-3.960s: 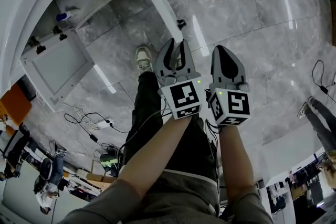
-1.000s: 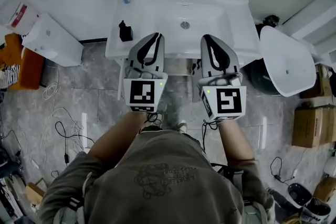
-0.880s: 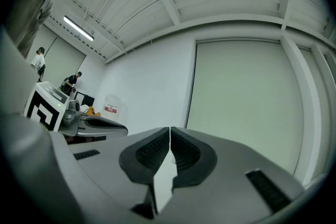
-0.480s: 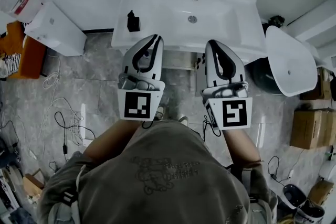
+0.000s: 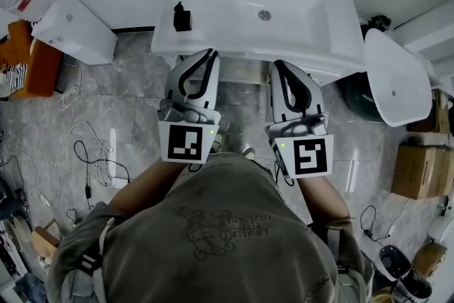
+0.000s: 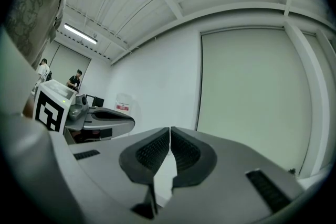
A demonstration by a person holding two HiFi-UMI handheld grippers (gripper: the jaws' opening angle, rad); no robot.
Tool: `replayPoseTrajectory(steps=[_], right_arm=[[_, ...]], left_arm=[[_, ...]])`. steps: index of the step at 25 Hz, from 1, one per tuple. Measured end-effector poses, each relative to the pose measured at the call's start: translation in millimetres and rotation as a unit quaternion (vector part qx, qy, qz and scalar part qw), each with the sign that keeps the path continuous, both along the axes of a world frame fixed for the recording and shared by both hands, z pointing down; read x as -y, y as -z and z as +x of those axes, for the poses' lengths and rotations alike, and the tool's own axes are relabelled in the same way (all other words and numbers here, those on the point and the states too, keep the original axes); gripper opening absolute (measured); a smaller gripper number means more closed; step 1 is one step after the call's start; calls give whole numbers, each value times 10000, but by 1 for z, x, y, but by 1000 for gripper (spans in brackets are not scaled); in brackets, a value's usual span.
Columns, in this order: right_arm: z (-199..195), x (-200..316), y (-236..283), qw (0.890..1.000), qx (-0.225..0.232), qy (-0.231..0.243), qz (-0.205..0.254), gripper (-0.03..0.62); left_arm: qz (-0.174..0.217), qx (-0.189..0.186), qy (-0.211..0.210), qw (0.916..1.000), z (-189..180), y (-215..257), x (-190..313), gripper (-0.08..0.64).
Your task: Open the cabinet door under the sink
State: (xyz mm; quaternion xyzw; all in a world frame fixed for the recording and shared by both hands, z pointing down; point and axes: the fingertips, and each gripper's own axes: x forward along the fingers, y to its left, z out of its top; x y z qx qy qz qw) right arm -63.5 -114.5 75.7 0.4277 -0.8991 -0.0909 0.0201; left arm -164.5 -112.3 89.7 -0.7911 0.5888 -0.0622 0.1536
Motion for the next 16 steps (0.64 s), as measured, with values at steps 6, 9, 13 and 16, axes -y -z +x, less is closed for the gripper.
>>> replayPoseTrajectory(steps=[6,9,13,16], right_arm=[[1,2,4,9995,-128,-42,287,29],[1,4,2,9996,-84,-60,269,29],[5,7,1,9997,-142,-81,205,29],[6,9,2,9996,-141,-67,233,29]], left_arm=[[-20,-119,-42,9999,2,1,9,32],[36,58,-102,9999,3,3,9,32],[52,66,-155,9998,8,5,10,32],[52,-3,-158,9999,10,6,13,32]])
